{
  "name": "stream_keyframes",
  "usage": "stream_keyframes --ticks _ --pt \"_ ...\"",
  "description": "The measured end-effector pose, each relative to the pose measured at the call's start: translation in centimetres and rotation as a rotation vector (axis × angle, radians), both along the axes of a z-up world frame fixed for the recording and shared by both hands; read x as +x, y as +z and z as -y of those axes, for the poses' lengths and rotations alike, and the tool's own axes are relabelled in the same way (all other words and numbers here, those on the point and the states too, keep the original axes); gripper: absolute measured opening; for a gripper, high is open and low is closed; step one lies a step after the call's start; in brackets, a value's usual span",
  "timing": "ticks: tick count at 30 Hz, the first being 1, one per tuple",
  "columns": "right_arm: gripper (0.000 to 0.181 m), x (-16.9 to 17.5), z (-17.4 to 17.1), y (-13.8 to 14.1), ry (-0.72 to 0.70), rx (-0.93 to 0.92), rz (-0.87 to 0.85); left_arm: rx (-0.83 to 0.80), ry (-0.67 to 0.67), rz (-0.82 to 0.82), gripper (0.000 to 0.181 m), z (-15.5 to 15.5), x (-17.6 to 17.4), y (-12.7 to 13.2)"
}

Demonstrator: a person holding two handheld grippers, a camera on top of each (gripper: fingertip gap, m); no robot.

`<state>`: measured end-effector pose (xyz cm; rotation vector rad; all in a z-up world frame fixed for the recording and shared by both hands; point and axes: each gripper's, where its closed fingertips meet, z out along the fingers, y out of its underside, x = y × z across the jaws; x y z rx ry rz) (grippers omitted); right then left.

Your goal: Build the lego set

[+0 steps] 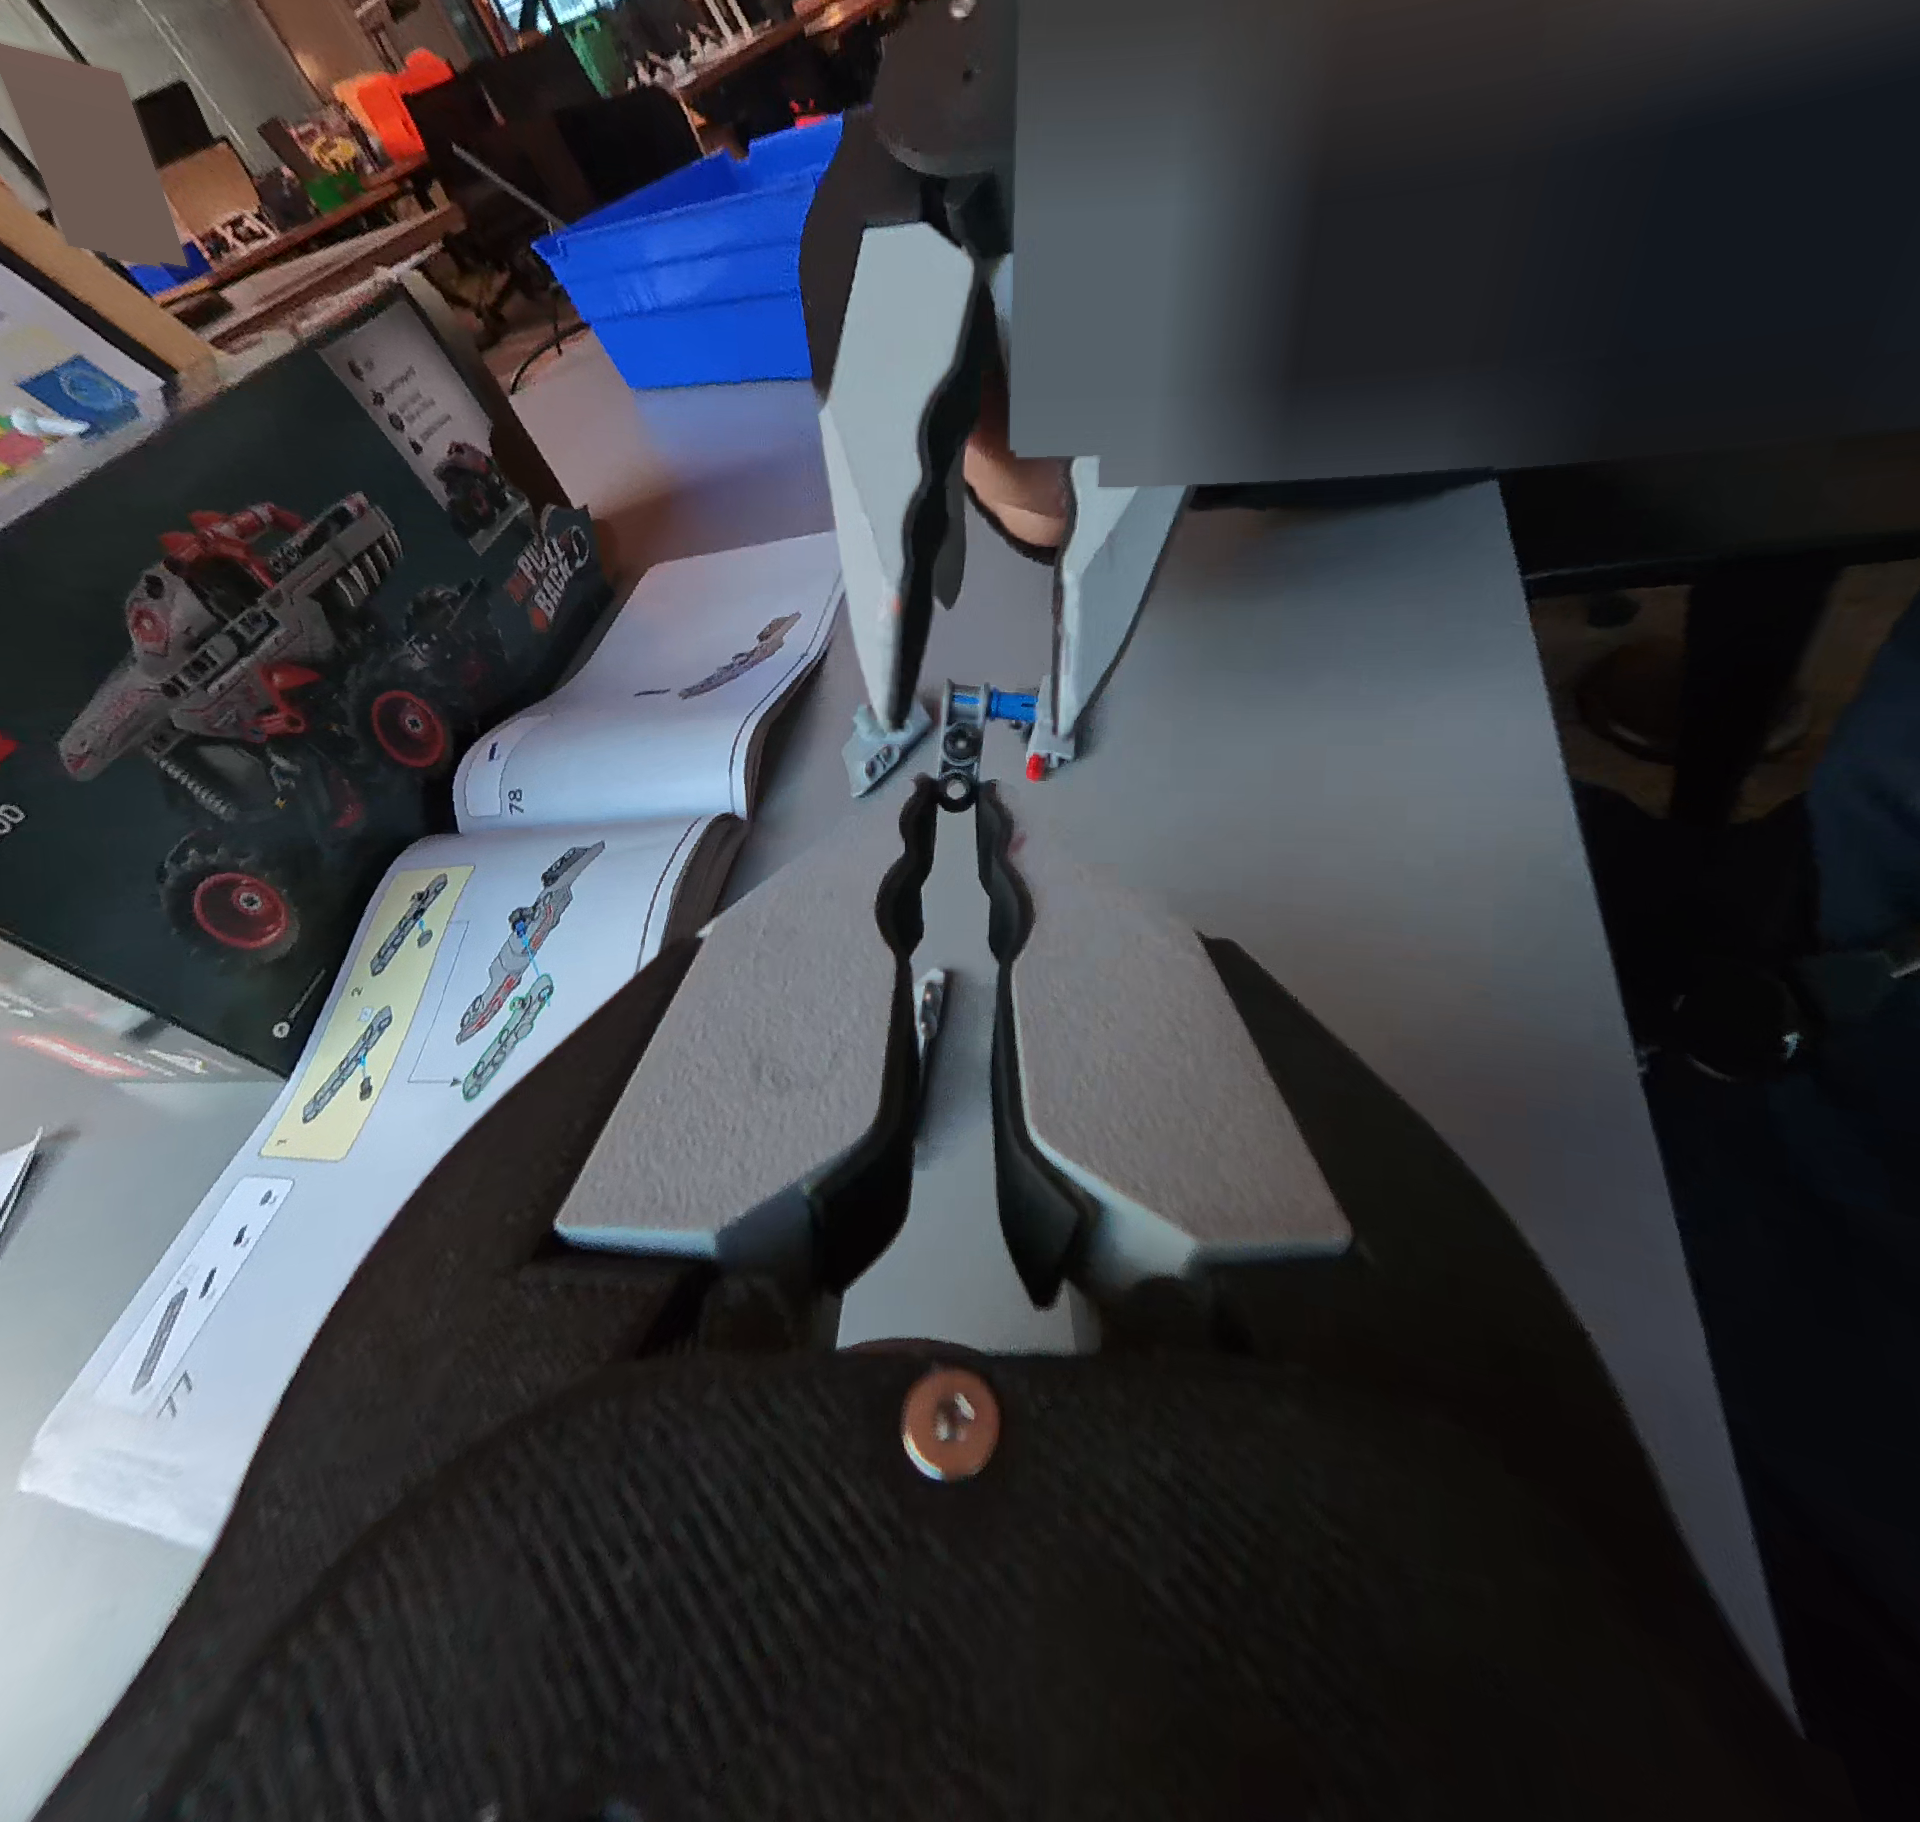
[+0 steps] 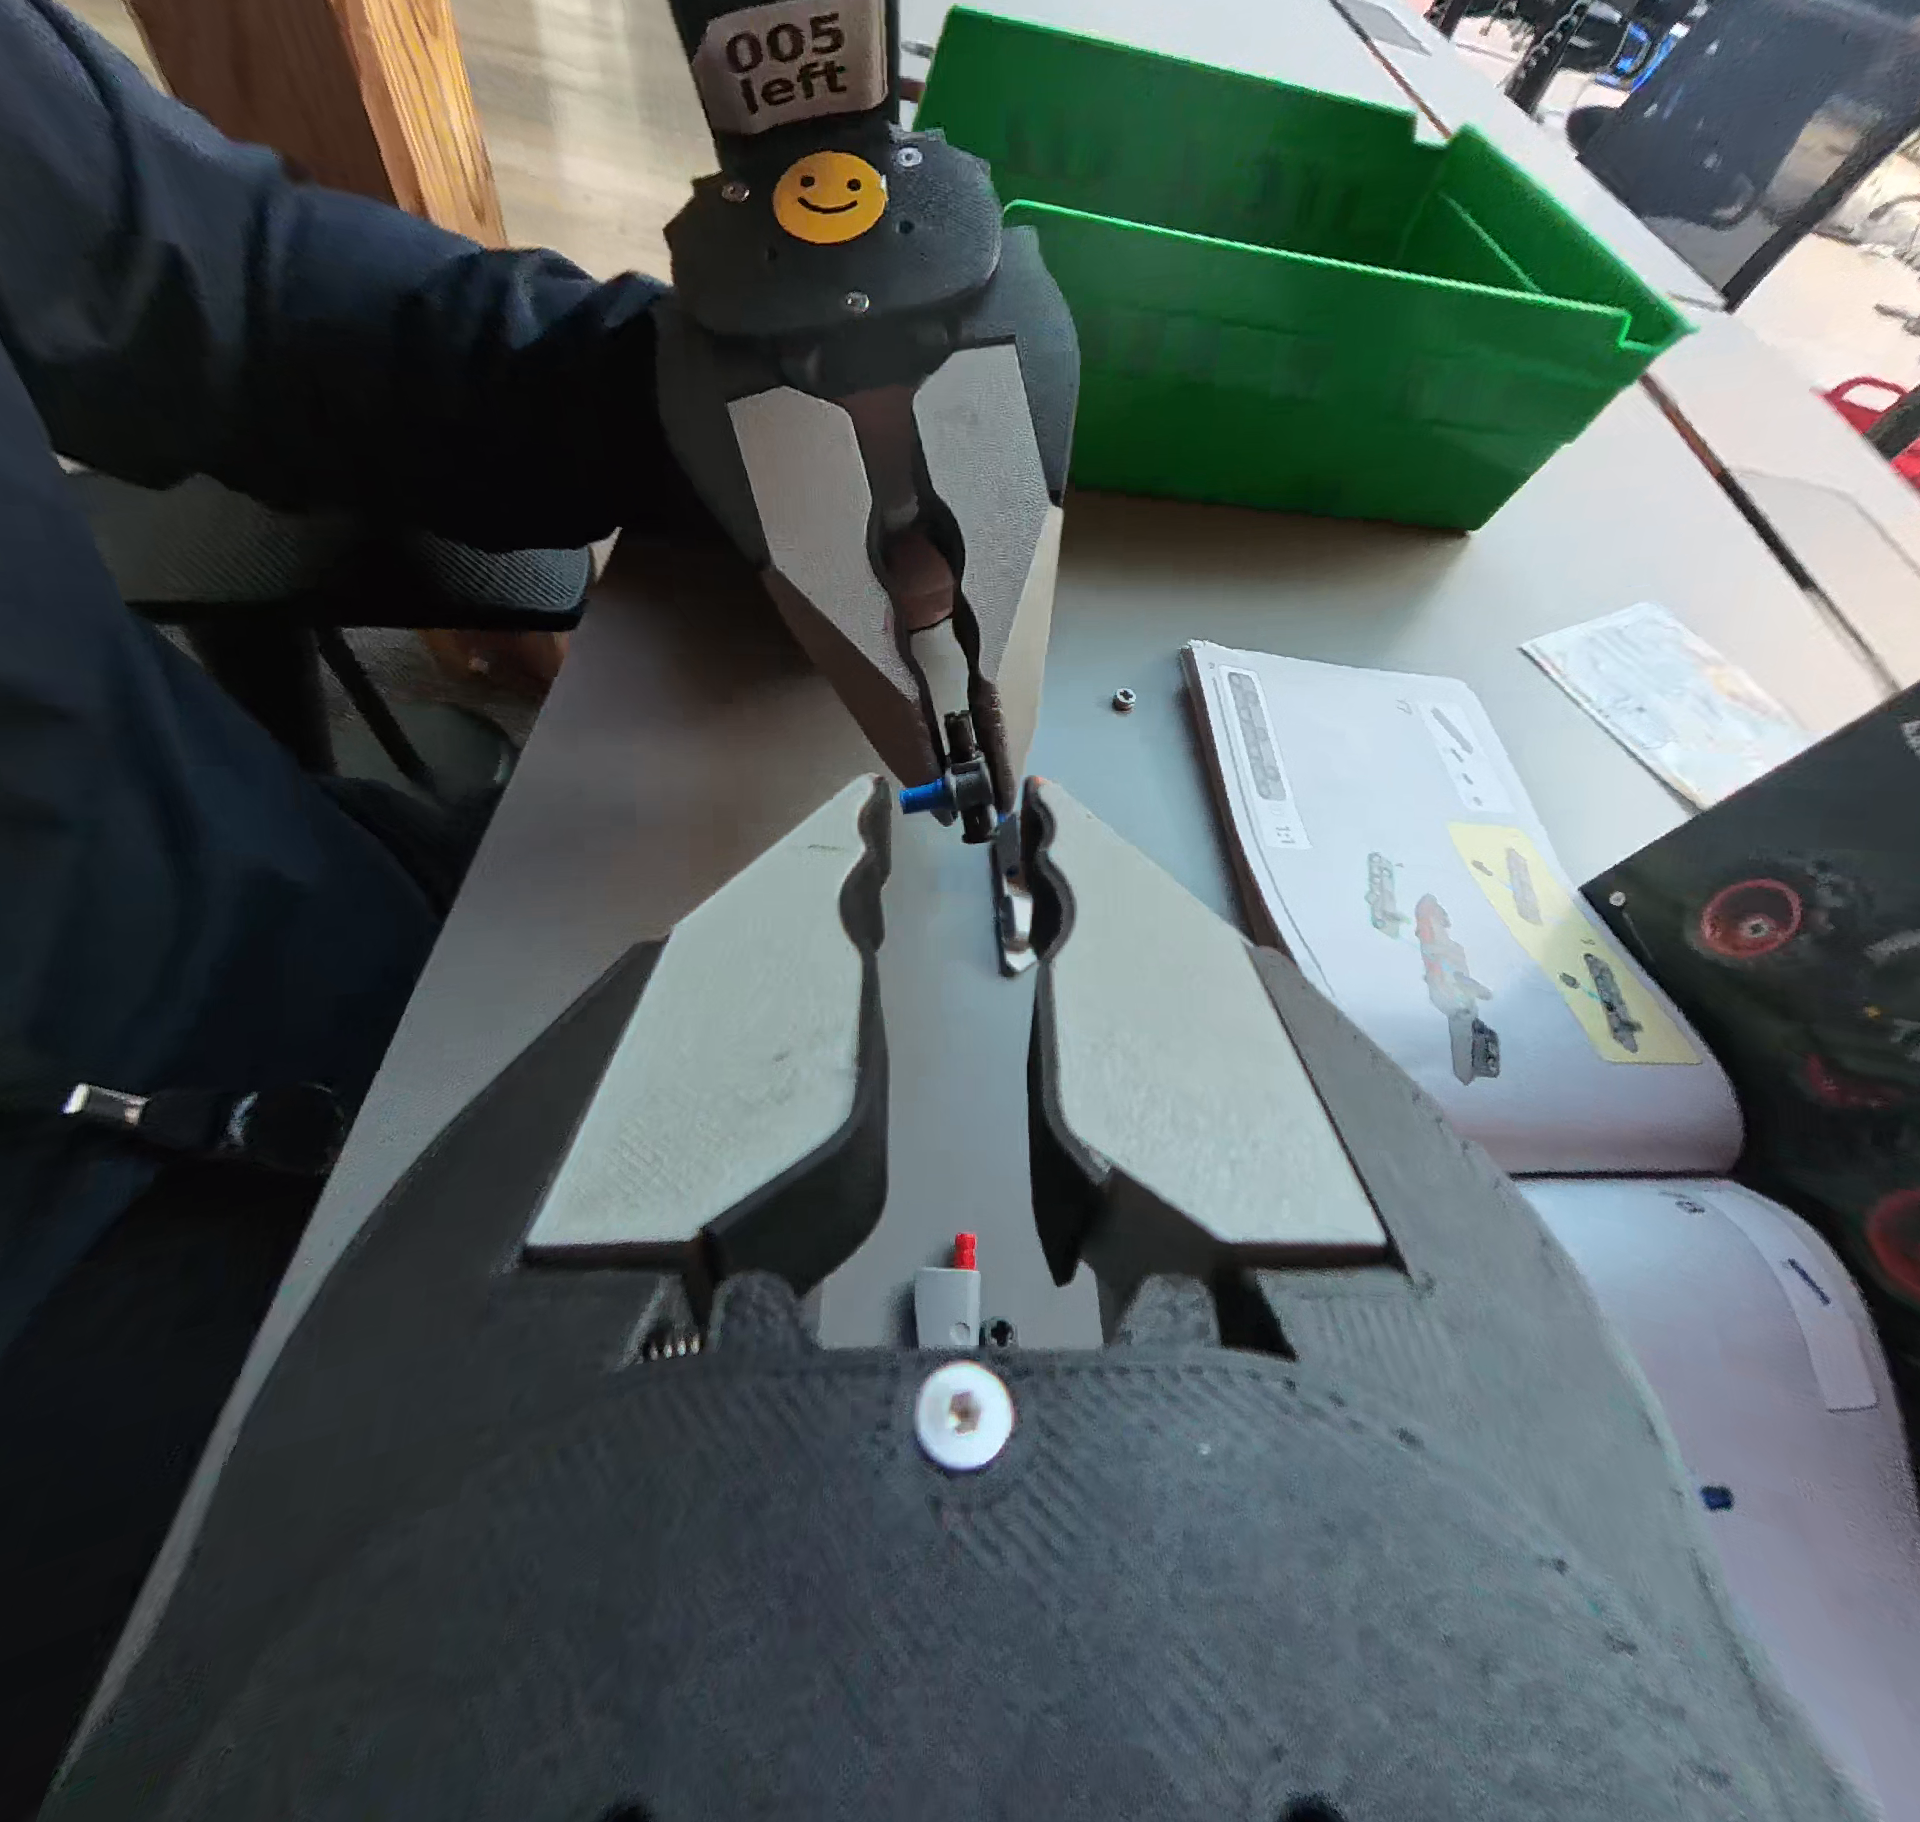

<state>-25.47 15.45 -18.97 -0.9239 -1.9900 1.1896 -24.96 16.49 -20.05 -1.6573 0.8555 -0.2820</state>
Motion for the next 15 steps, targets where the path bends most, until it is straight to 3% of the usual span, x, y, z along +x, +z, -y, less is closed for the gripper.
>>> stream_keyframes --ticks 2,9,15 --pt "0.014 -0.1 0.4 -0.1 -0.004 0.067 -0.031 0.014 -0.012 0.016 0.004 0.1 0.2 0.3" --pt "0.014 -0.5 0.4 -0.2 -0.064 0.271 -0.111 -0.001 0.000 0.010 0.005 -0.1 0.1 0.1" --pt "0.015 -1.0 -2.4 -2.6 -0.178 0.422 -0.023 -0.084 0.125 -0.023 0.020 -0.5 -2.9 -1.2"
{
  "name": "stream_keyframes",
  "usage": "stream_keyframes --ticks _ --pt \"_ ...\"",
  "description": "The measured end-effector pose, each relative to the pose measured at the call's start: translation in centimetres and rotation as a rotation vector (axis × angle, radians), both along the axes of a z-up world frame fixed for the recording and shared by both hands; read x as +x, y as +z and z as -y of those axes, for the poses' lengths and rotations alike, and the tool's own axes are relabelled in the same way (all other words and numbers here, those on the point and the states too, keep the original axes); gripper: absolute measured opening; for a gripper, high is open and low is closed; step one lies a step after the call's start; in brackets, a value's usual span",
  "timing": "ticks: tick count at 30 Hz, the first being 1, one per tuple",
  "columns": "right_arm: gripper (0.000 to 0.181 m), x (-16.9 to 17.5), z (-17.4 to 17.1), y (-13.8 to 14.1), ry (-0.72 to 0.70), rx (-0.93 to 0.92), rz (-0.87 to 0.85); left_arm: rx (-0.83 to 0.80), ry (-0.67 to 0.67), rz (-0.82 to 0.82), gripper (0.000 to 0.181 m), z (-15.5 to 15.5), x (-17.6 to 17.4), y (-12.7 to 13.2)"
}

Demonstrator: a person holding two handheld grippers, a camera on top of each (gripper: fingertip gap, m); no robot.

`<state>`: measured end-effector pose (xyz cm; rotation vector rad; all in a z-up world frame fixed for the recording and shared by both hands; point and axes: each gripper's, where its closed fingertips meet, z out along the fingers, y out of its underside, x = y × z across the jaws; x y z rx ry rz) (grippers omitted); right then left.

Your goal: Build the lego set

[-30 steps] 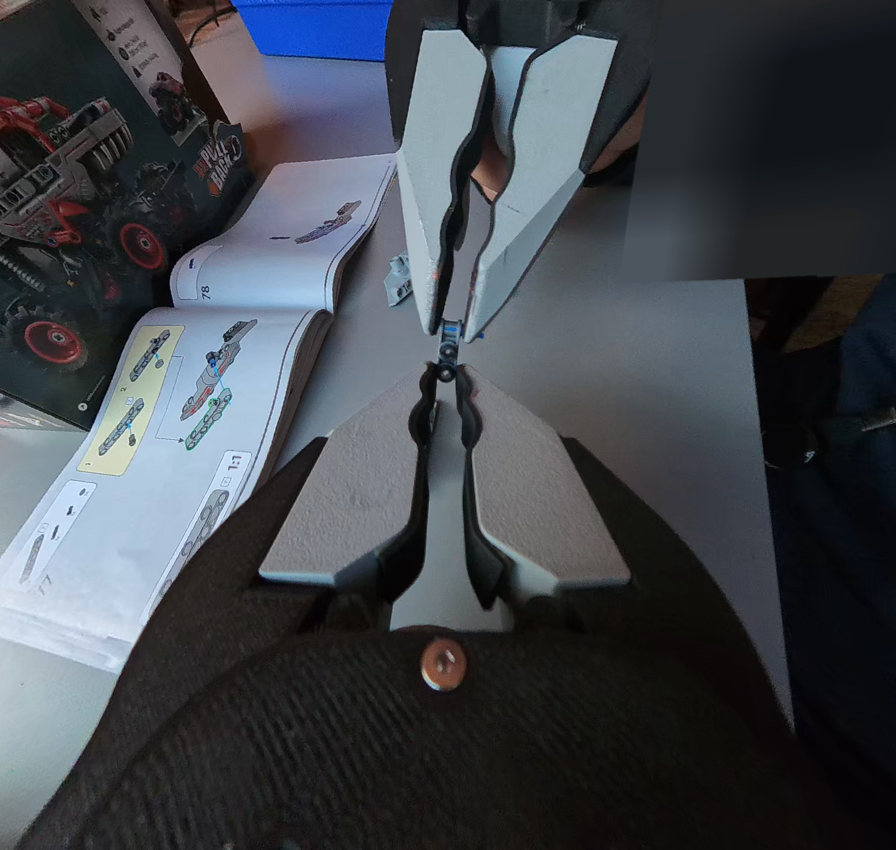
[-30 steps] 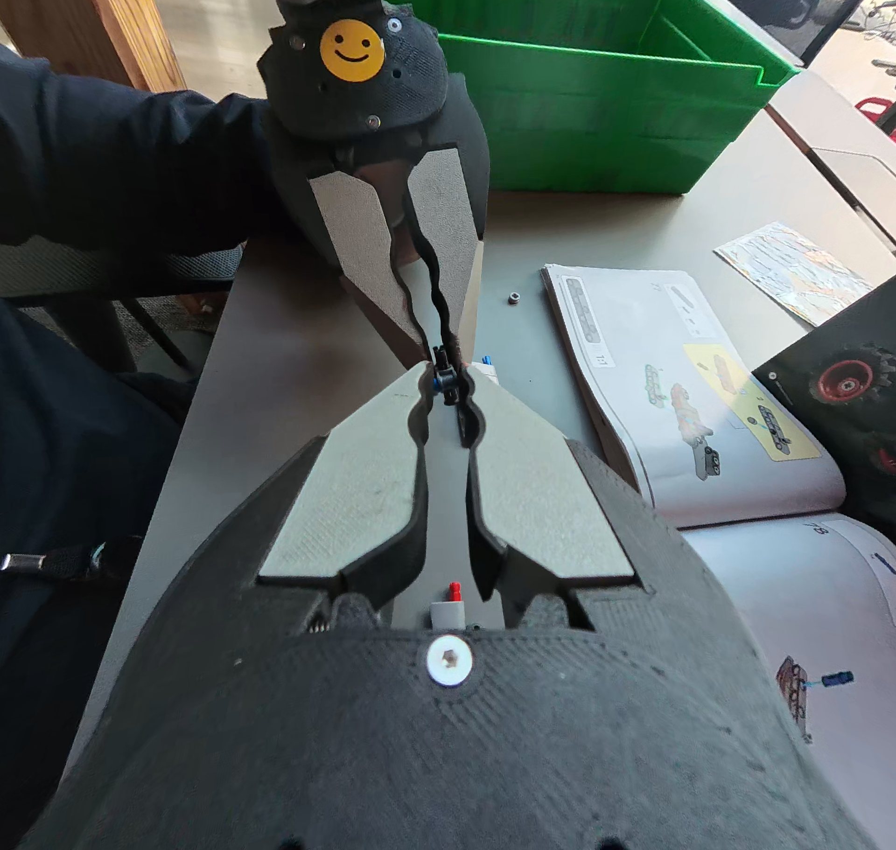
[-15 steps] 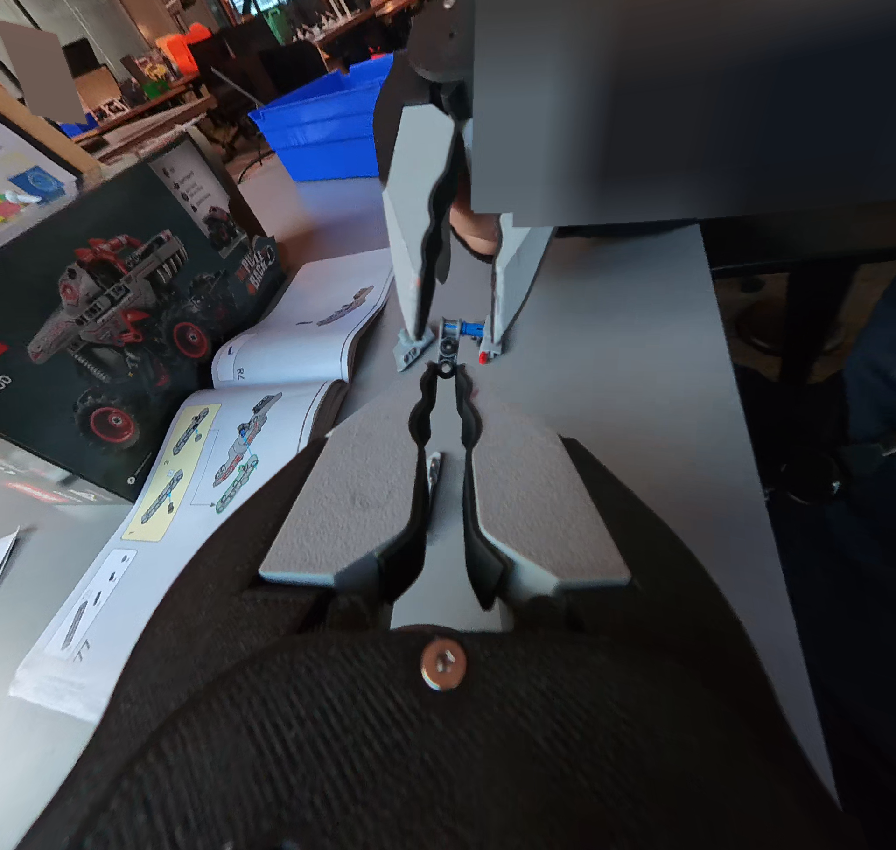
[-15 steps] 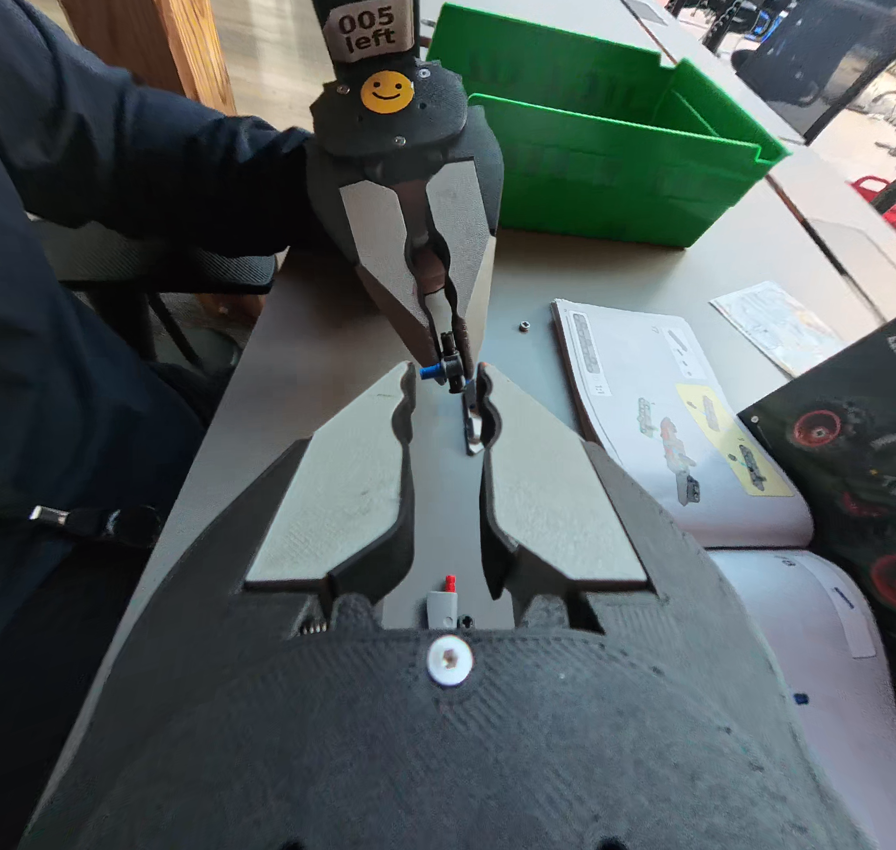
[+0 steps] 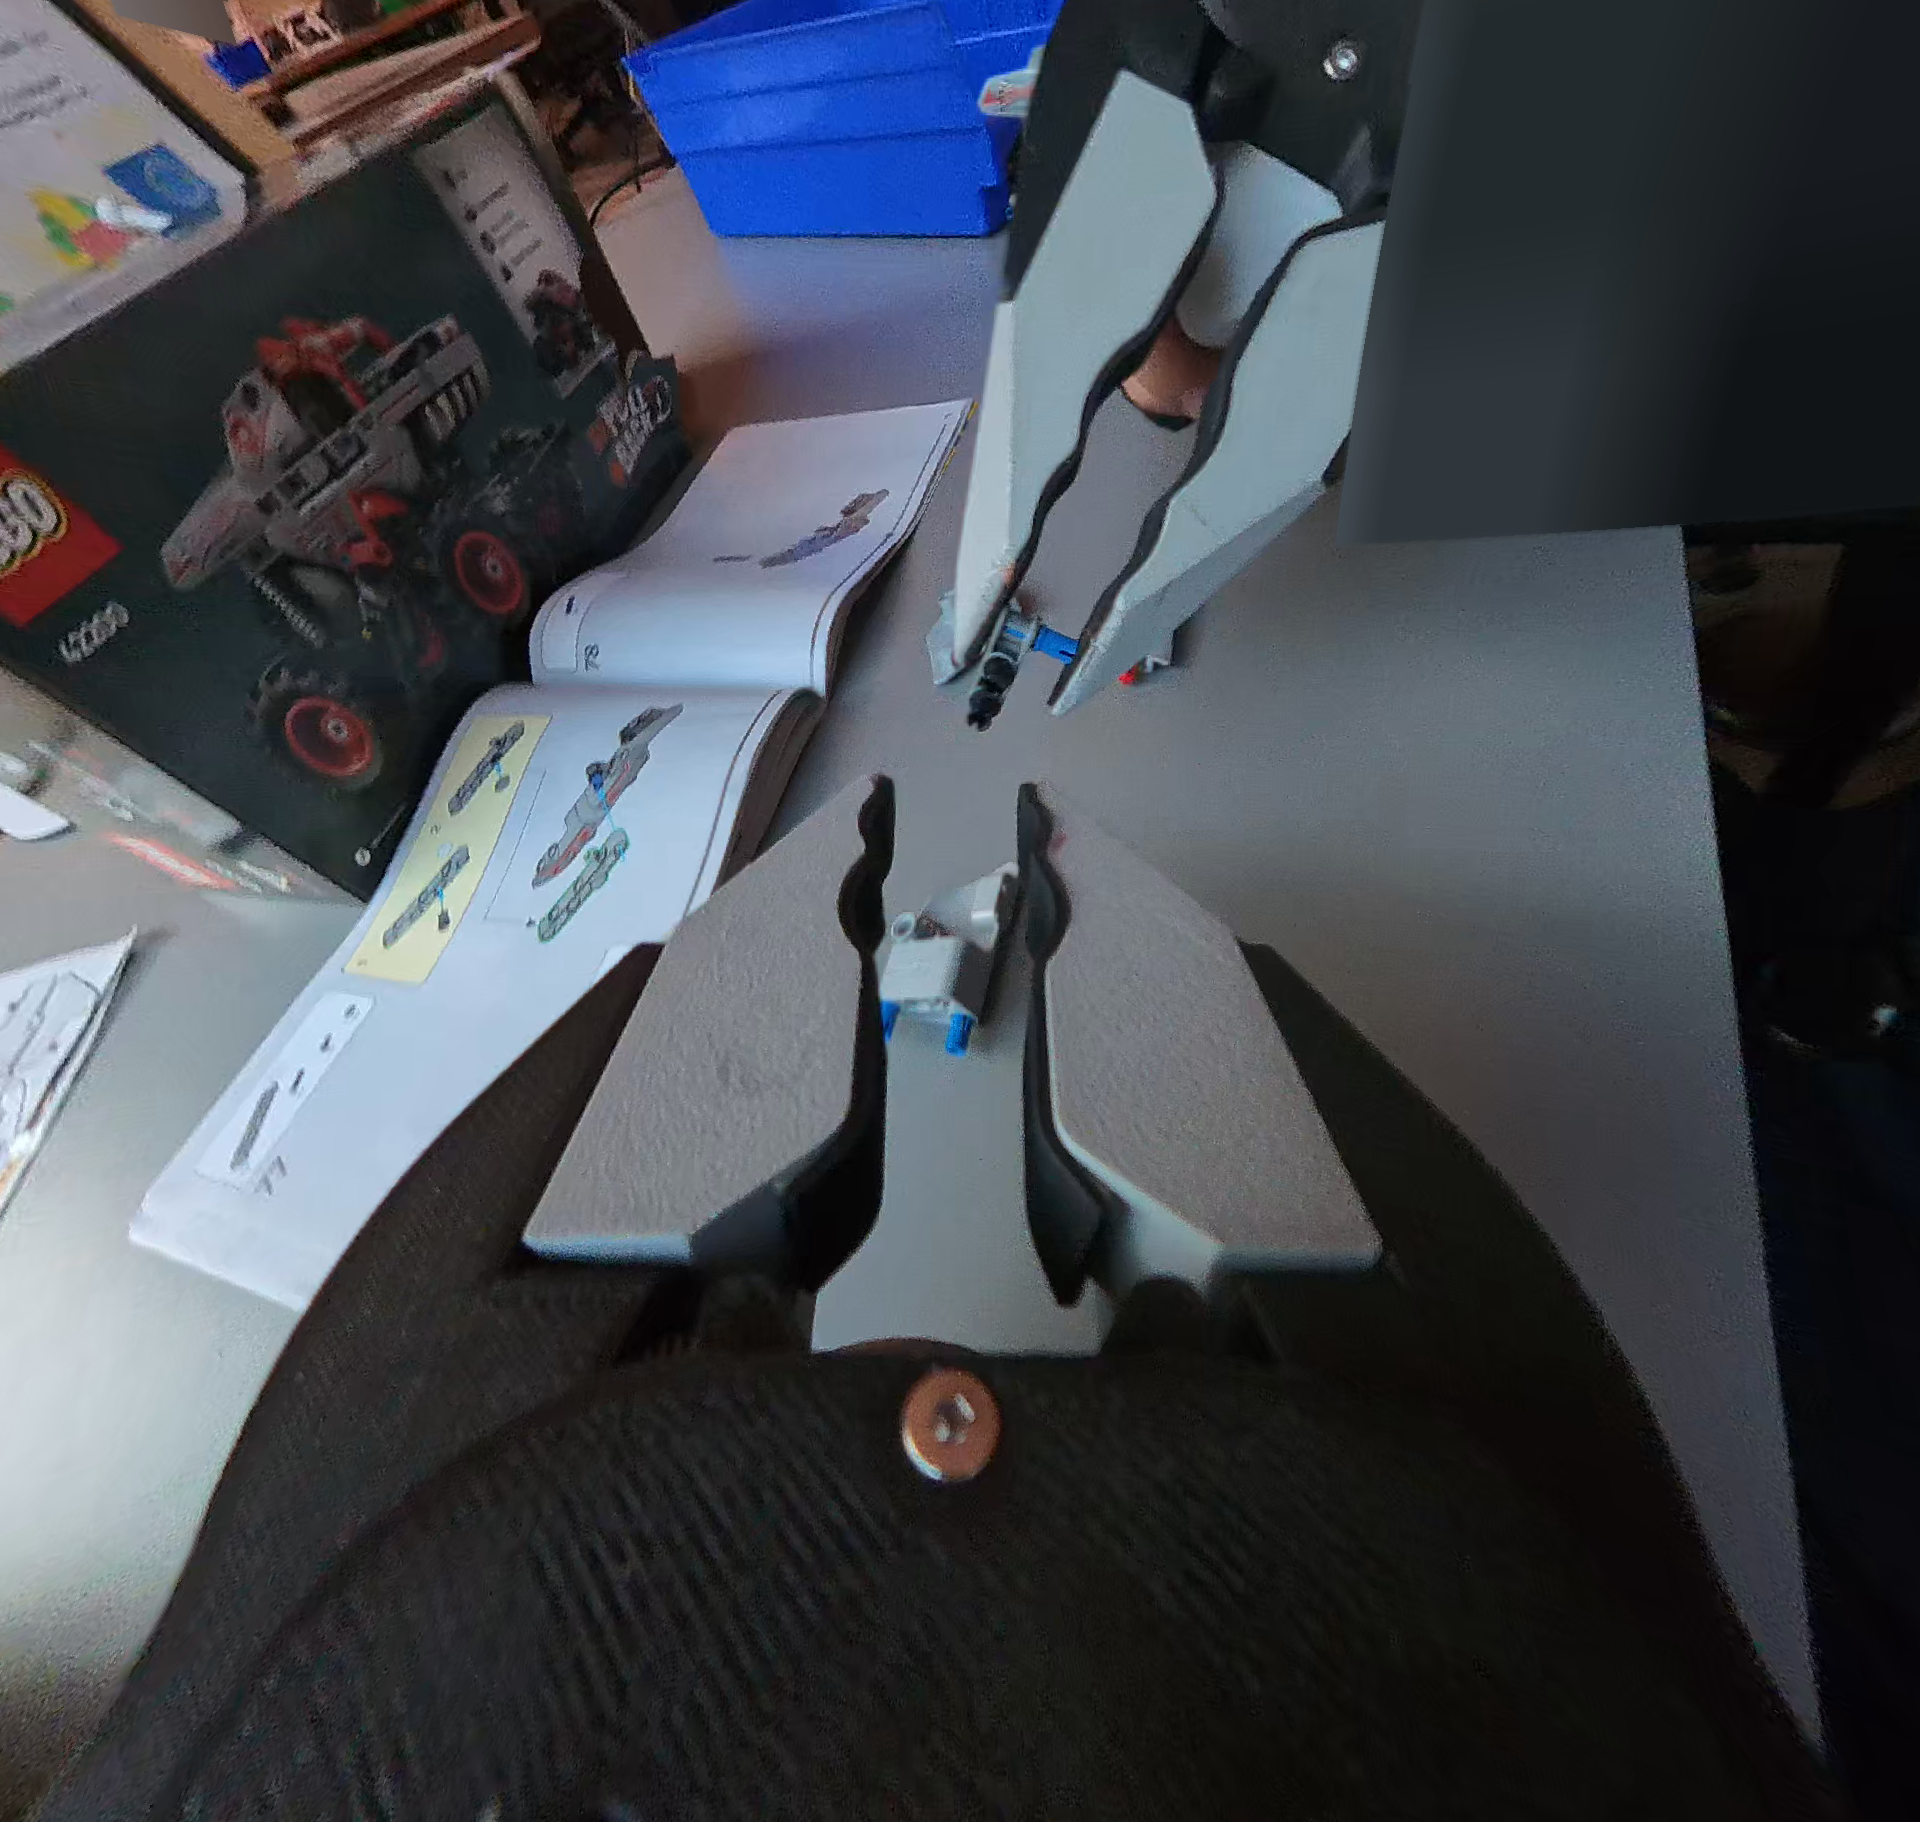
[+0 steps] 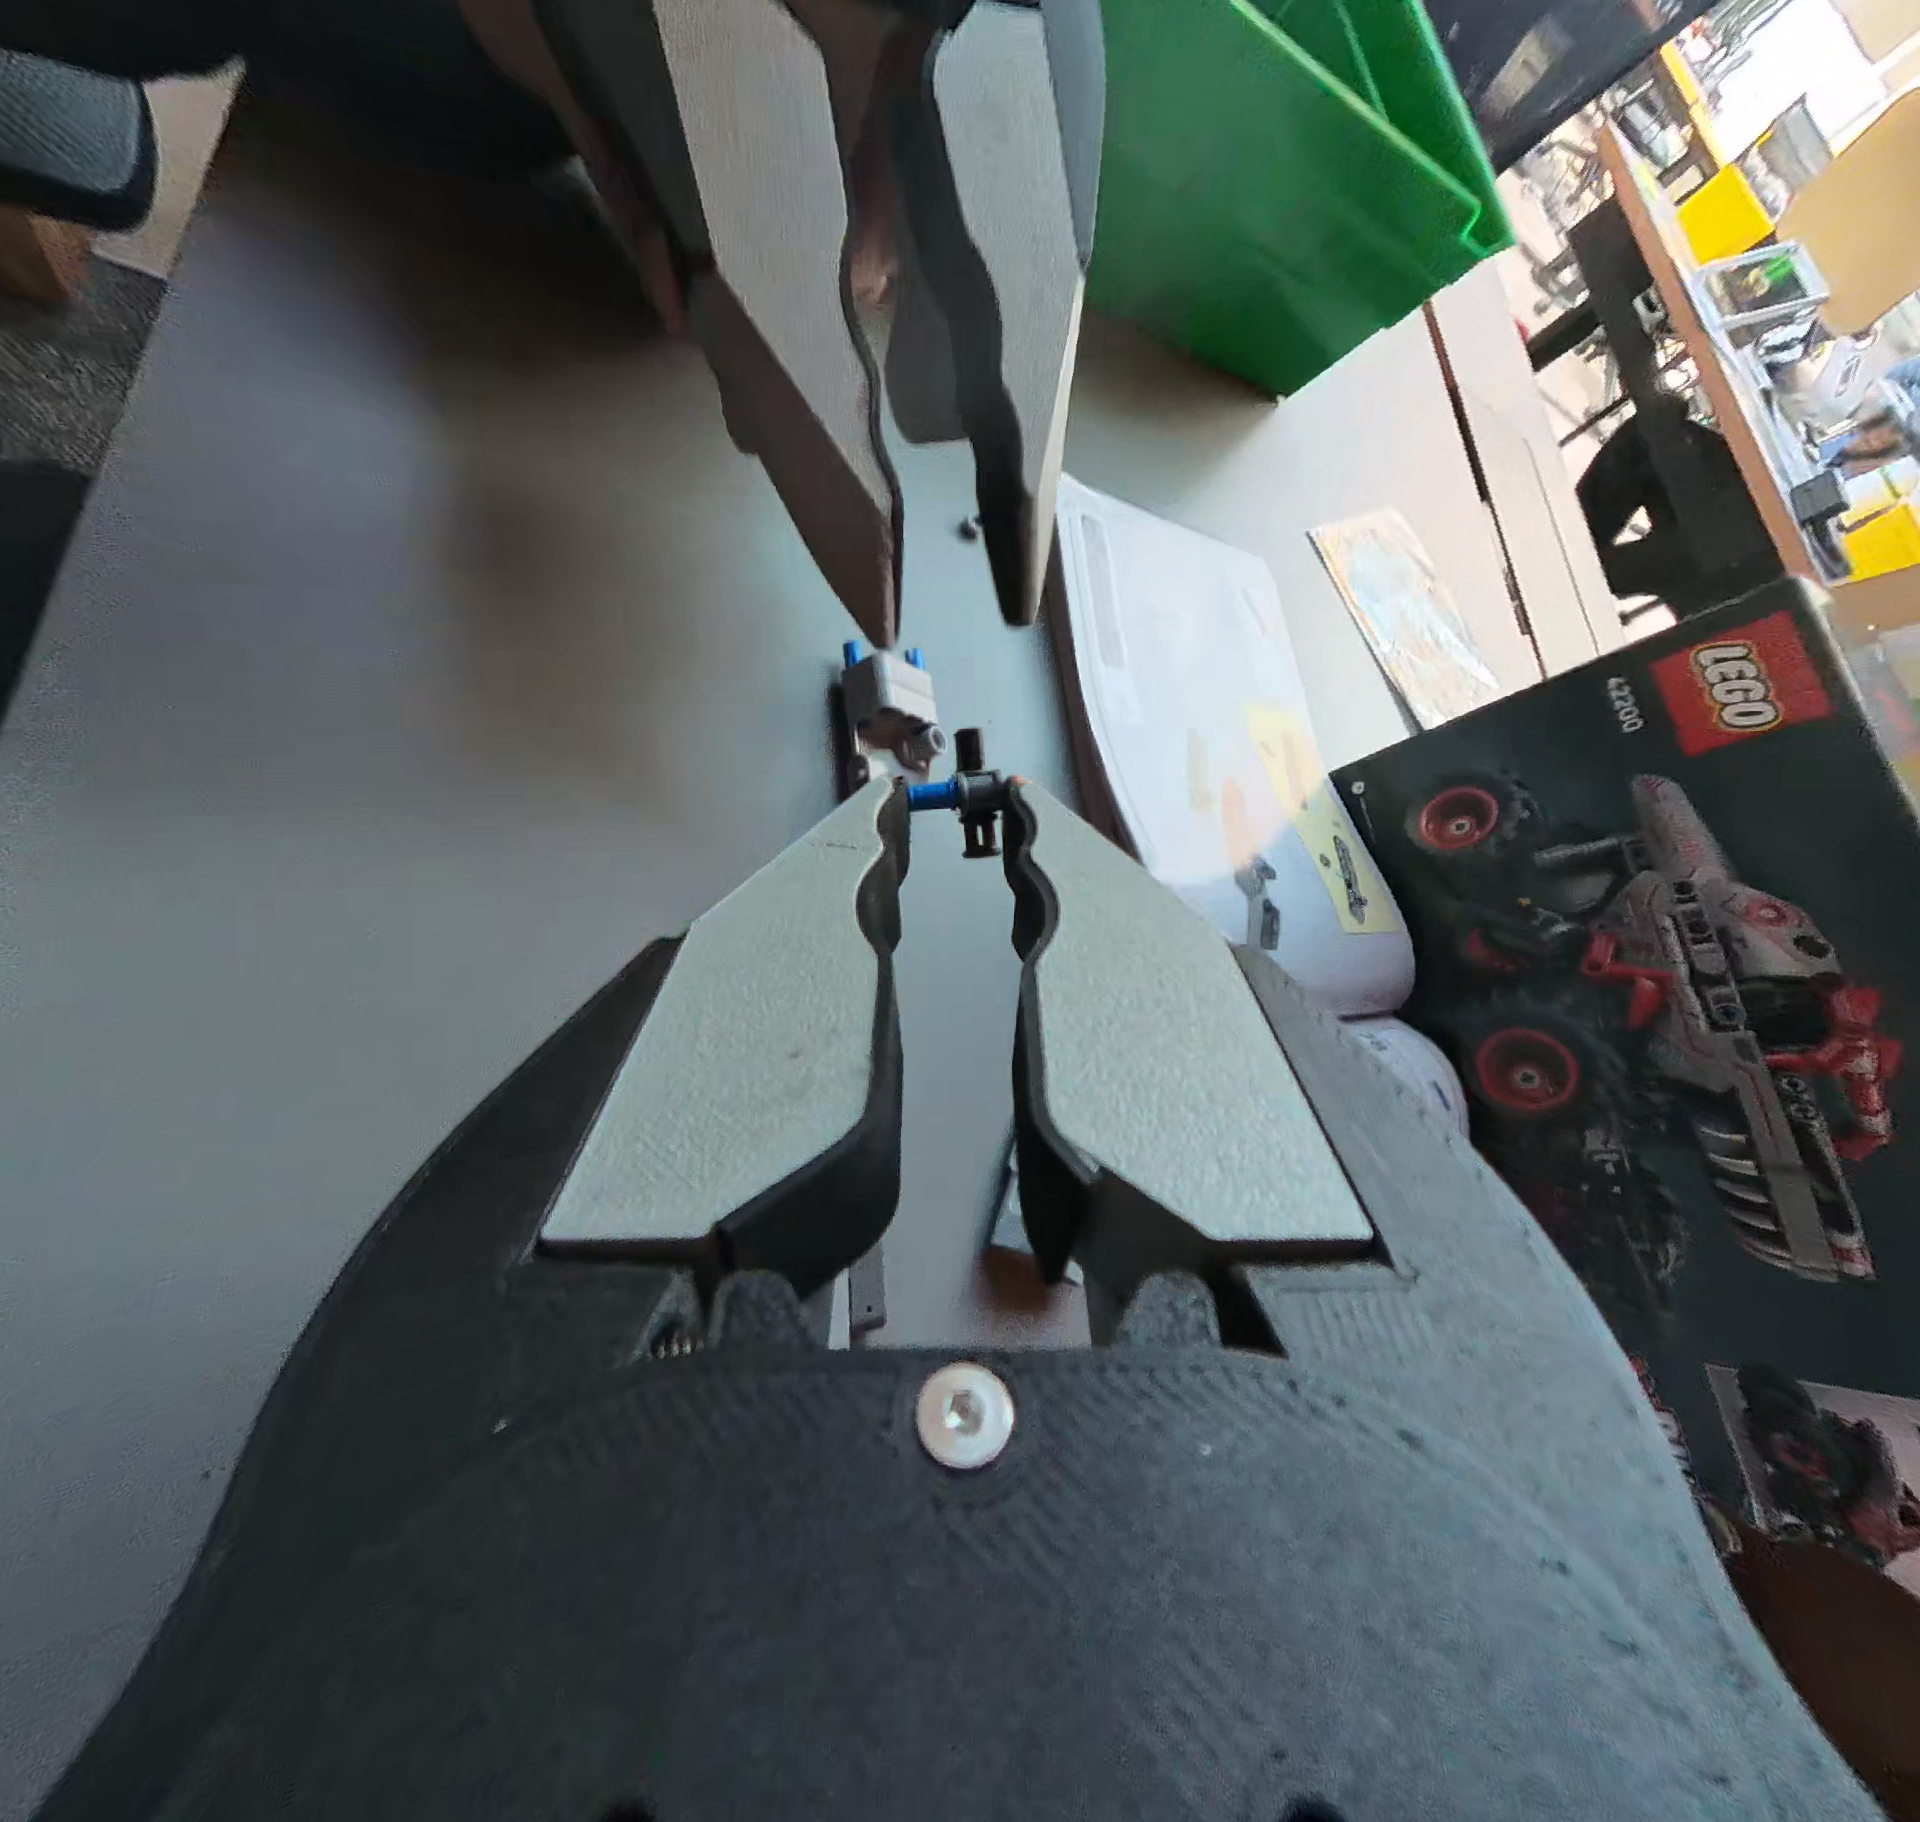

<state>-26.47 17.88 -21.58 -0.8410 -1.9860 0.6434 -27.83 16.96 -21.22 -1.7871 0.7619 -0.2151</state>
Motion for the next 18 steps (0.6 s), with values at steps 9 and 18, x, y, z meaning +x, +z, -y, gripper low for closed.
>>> stream_keyframes --ticks 9,18 --pt "0.015 -1.2 -0.4 -3.1 -0.045 0.188 0.058 -0.392 -0.032 0.010 0.038 0.7 -1.9 -4.5" --pt "0.015 -1.8 -0.5 -3.7 -0.067 0.450 -0.002 -0.491 -0.067 -0.004 0.027 0.5 -1.5 -5.7"
